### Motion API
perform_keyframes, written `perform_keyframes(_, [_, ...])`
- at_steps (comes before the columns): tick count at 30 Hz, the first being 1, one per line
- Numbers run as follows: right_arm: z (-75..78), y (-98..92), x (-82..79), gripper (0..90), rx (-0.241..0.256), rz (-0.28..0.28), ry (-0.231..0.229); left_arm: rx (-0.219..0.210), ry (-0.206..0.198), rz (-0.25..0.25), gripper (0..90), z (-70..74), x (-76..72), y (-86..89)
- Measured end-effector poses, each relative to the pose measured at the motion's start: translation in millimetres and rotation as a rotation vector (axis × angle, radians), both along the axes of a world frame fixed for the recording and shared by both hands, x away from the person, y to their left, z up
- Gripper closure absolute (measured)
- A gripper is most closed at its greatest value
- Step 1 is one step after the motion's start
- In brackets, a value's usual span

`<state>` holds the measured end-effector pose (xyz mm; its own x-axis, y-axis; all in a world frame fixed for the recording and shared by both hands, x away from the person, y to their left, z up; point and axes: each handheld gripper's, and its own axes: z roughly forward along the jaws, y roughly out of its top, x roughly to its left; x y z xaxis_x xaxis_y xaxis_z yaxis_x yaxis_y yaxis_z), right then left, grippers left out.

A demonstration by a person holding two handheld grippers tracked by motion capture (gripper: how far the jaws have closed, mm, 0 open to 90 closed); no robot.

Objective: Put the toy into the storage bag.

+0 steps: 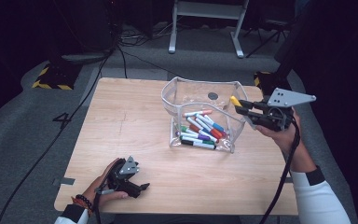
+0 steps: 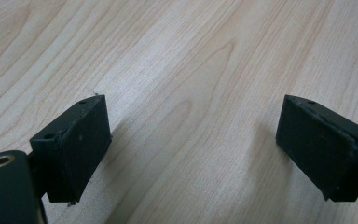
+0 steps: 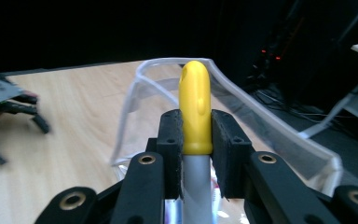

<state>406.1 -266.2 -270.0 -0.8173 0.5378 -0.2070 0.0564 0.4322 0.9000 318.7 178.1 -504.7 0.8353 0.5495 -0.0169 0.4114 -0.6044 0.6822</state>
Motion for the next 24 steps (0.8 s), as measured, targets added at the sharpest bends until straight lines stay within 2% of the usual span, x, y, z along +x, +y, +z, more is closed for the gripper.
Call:
perform_keyframes(5, [9.3,4.4,17.9,74.7,-0.011,-0.014,0.007,0.001,-0.001,0.0,10.2,0.0,0.2,0.0])
perform_keyframes(9, [11.3,11.0,33.1,74.7,-0.042,-0.026,0.013,0.002,-0.001,0.0,10.2,0.0,0.3,0.1])
perform_keyframes(18, [6.9,24.3,63.2,74.7,-0.074,-0.039,0.042,0.002,-0.001,-0.001,10.1,0.0,0.4,0.1])
perform_keyframes(24, [-3.1,36.4,82.9,74.7,-0.118,-0.042,0.077,0.002,-0.001,-0.001,10.1,0.0,0.5,0.1])
